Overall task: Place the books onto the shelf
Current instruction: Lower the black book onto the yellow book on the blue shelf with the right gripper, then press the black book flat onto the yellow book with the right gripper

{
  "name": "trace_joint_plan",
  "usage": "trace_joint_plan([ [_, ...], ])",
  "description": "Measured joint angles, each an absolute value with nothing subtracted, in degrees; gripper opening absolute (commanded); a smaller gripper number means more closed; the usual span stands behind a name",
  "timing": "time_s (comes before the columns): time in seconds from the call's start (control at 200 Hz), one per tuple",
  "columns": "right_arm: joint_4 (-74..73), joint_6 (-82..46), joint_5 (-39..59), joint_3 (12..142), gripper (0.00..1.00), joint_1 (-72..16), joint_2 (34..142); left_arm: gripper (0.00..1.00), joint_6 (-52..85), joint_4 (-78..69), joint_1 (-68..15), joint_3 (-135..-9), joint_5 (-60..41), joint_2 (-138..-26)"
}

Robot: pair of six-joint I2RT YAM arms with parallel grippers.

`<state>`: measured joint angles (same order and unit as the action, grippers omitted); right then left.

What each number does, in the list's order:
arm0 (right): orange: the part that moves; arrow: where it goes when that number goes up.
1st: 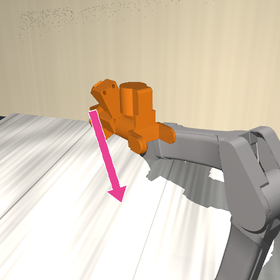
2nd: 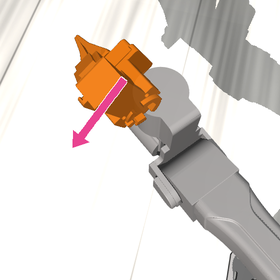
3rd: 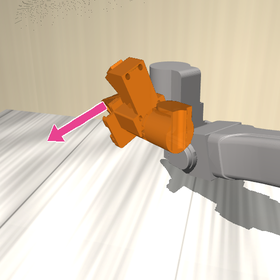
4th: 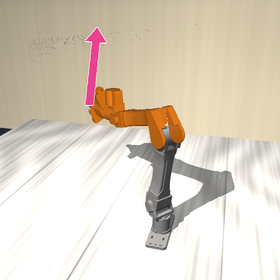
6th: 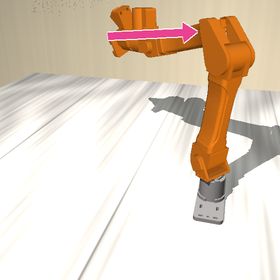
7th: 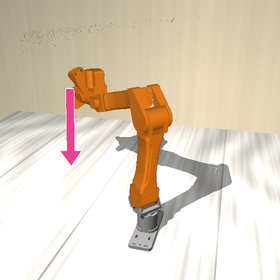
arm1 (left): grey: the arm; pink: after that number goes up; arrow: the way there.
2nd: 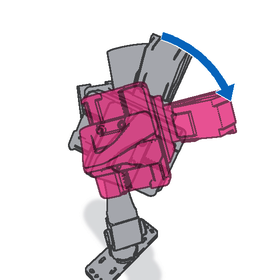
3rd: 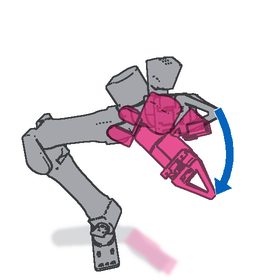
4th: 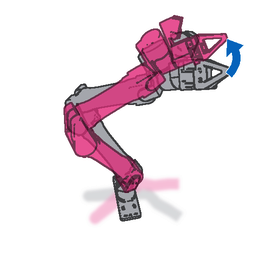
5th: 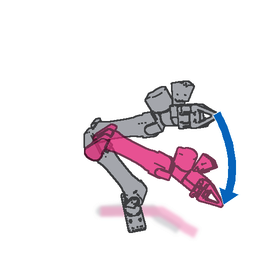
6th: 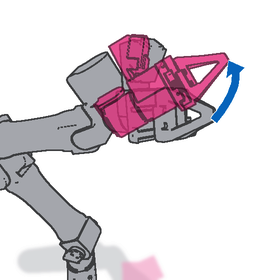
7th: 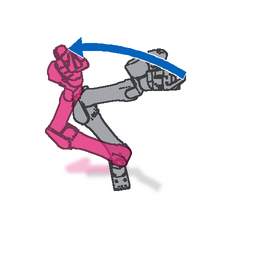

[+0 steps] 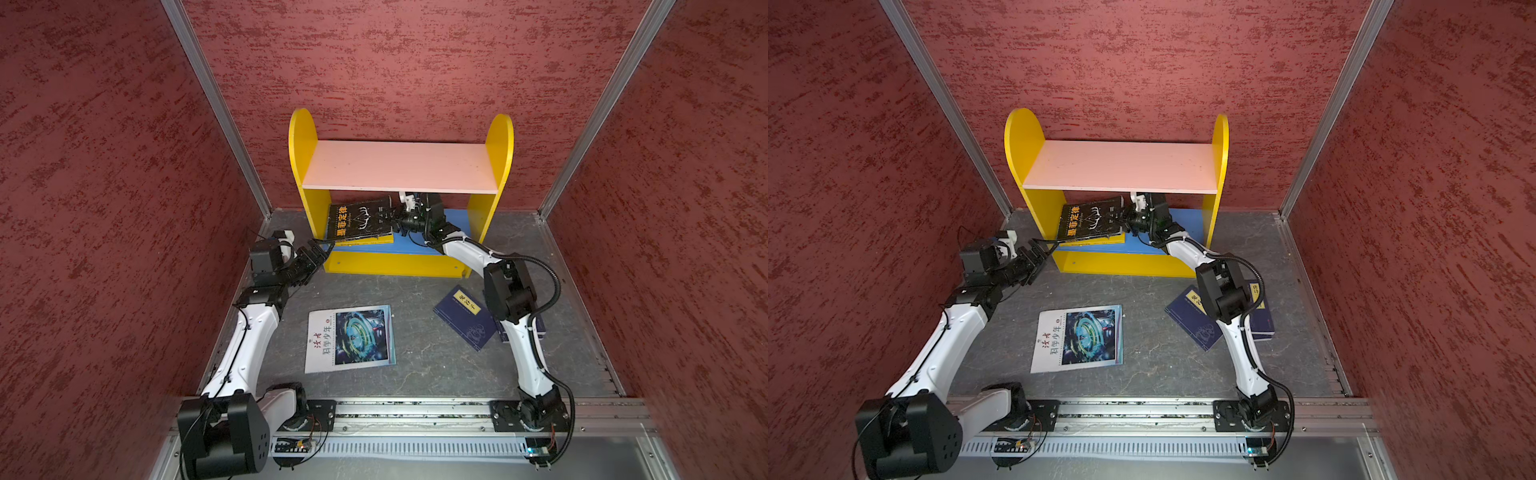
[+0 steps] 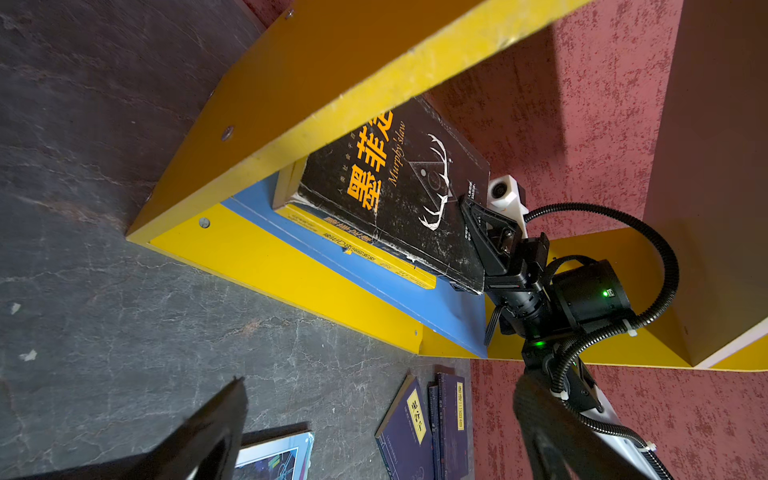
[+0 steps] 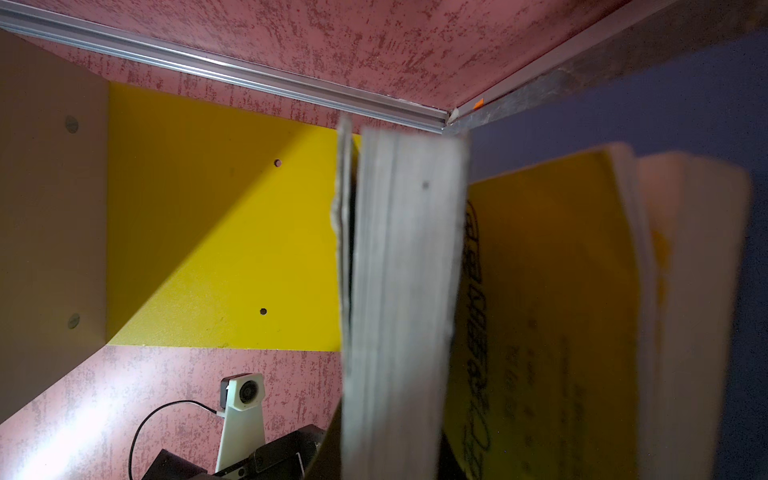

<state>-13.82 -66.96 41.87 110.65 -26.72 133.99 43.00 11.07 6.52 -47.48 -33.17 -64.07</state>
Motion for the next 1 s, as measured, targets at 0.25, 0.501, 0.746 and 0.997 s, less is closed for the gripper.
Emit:
trace_joint_plan([
  [0.25,-11.99,-65.93,40.77,110.85,0.51,-26.48,133.99,0.99,43.0,10.5,6.55,-47.51,-33.41,-64.6],
  [0.501,-6.94,-62.06,35.94,111.81,0.61,-26.41,133.43,0.99,42.98,10.46,6.59,-47.51,-33.45,-64.6],
  [0.746,-1.43,-57.58,29.85,113.23,0.67,-26.44,132.31,0.99,42.98,10.33,6.59,-47.51,-33.56,-64.6],
  [0.997,11.27,-51.05,23.92,119.2,0.7,-26.94,132.31,0.99,43.0,10.11,6.59,-47.51,-33.56,-64.69],
])
